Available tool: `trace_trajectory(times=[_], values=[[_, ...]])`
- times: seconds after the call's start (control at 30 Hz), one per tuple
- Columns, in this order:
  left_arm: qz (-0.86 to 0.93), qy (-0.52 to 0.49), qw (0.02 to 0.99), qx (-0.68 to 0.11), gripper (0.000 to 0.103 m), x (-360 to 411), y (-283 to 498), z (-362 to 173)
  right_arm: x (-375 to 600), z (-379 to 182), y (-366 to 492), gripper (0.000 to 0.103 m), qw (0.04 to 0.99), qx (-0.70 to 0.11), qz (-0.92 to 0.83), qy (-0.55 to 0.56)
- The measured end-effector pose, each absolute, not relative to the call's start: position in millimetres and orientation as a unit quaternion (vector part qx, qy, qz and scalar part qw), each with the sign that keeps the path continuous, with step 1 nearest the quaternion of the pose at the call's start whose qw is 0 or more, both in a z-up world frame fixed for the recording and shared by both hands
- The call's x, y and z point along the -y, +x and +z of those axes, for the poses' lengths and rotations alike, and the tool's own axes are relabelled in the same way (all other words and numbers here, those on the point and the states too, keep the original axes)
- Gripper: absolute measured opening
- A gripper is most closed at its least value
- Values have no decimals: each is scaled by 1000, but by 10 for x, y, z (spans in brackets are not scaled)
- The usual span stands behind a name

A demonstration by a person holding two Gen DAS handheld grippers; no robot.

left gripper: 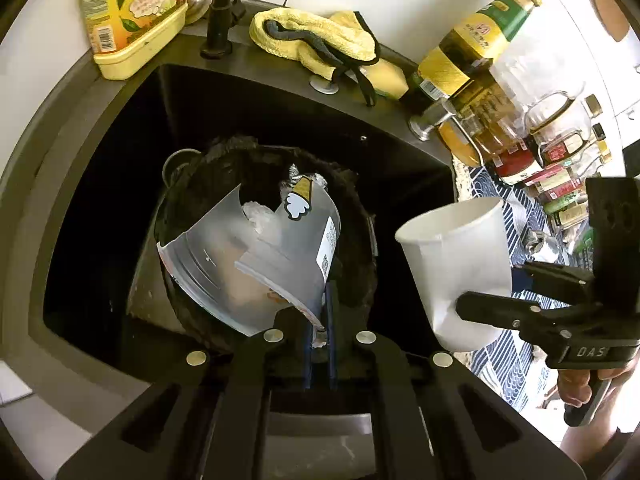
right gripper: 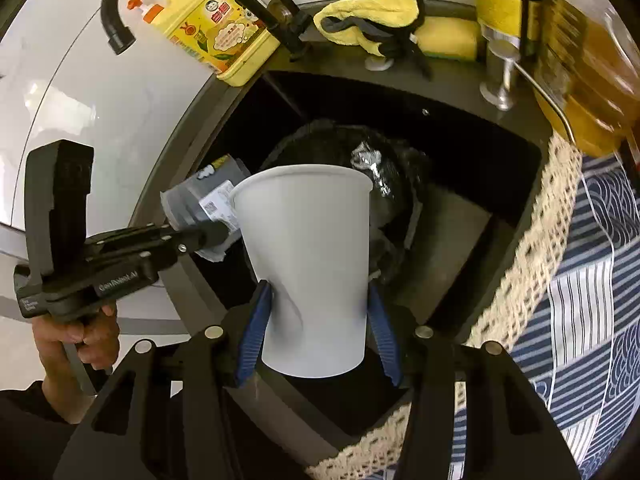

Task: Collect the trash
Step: 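Open both grippers to drop the two cups into the bin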

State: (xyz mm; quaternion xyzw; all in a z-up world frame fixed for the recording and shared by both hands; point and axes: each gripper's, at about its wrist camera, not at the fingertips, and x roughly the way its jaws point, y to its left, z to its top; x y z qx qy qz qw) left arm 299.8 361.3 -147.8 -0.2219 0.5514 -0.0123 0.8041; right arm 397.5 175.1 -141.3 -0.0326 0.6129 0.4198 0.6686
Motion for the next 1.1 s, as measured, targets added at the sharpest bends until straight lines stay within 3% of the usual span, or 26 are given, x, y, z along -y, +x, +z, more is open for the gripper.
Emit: trace_trajectory(times=[0.5, 0.57, 0.6, 1.1], values=[[-14, -237, 769, -594, 7, -3899, 3387, -1892, -2156, -1749, 4349, 50, 647, -648, 399, -38], [-4, -234, 773, -590, 38, -3932, 3418, -1876, -2159, -1781, 4397, 68, 650, -652, 389, -32], [1, -235, 774, -588, 40, -3948, 3427, -1864, -2157, -1777, 4419, 71, 653, -650, 388, -26], [8, -235, 785, -573, 40, -3927, 3354, -1674, -1933, -1571, 4281, 72, 672, -631, 387, -15]])
